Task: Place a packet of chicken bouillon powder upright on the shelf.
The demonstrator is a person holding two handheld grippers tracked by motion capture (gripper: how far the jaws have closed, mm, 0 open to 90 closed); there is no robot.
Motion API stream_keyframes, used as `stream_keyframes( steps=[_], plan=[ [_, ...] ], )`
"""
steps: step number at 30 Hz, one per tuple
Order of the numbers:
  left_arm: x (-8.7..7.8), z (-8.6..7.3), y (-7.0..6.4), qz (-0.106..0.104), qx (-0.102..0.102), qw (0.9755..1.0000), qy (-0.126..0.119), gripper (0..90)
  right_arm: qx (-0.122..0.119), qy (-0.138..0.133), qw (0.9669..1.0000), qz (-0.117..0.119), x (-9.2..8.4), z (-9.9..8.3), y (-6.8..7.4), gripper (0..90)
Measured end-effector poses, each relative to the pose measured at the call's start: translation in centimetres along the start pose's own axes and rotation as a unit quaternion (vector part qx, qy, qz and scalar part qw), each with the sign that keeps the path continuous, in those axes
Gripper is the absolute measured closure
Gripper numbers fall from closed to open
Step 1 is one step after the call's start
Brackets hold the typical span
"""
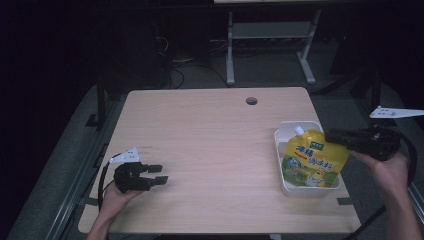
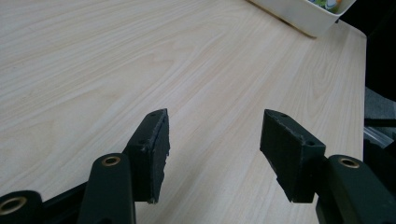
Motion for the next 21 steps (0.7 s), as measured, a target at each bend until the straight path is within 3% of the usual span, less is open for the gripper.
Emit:
stream_keyframes(
  steps=[10, 21],
  plan=[
    [0.0, 0.0, 0.0, 0.002, 0.002, 1.0000, 0.002, 40.7, -0.025, -0.006, 0.9997, -0.001, -0.5, 2.0, 1.5, 58.4],
    [0.0, 0.0, -0.1, 0.005, 0.003, 1.0000, 0.002, 38.9, -0.058, 0.003, 0.9982, 0.019, 0.8, 3.3, 4.0, 56.4]
  ],
)
Point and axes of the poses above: each handheld gripper's, and its own axes: x roughly forward along the jaws, z roughly out of its top, y roughly to its left, the point moved 1 cm from there along x, roughly forward along the jaws, and after that the axes turned 9 degrees about -x, right-handed, at the moved point
